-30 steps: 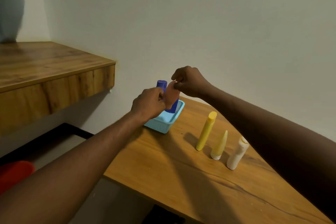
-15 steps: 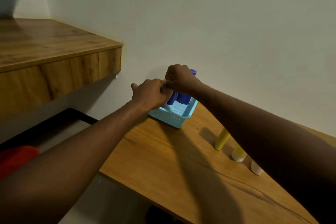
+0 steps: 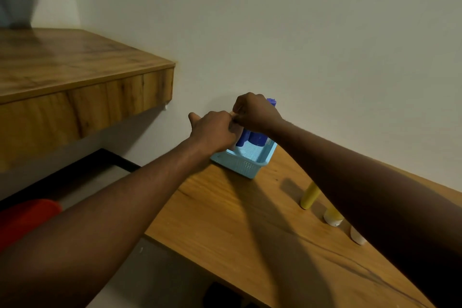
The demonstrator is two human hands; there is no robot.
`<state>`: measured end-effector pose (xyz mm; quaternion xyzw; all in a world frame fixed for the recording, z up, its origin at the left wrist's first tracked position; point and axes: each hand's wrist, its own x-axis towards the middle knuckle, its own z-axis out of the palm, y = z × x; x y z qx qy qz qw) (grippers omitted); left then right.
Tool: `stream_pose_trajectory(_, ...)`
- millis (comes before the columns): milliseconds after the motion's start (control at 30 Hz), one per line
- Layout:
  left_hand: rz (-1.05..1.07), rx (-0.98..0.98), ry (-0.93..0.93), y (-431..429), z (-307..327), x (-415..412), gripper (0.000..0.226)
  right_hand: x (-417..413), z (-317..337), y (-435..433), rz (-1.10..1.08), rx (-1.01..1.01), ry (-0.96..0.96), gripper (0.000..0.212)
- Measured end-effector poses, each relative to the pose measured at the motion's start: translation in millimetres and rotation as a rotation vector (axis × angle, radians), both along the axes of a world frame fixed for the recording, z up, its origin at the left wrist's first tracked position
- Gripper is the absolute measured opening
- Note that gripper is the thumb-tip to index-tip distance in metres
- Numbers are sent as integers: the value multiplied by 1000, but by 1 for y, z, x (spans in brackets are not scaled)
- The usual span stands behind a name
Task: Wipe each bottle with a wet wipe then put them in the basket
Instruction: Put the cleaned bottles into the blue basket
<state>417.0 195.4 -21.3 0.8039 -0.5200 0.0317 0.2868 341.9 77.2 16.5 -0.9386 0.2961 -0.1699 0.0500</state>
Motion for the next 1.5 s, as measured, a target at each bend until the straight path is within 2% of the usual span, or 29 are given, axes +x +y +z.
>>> stream_pose_trajectory(167,5,-5,-15,8,11,-13,16,-13,14,11,-18,2,-40,20)
stream_pose_trajectory(300,-66,-21,-4,20,24,-34,0,-39,34,23,-7,-1,-42,16)
stream_pose_trajectory(500,-187,-107,141,33,33,-89,23,-100,61,37,-21,-43,-1,13)
stream_pose_trajectory(667,-298,-162,167,39,42,-140,24,-163,76,57,-28,-51,61,13)
stream_pose_trajectory(800,-345,-121,193,38,42,-177,20,-213,84,74,-35,-54,146,20)
stream_pose_trajectory(933,-340,-100,209,39,32,-203,31,-248,78,80,-55,-67,277,33)
stream_pose_trajectory(1100,-316,-22,218,38,13,-223,38,-272,51,78,-62,-163,409,36)
stream_pose_trajectory(1500,-291,7,236,33,-8,-231,34,-276,19,65,-48,-289,425,32)
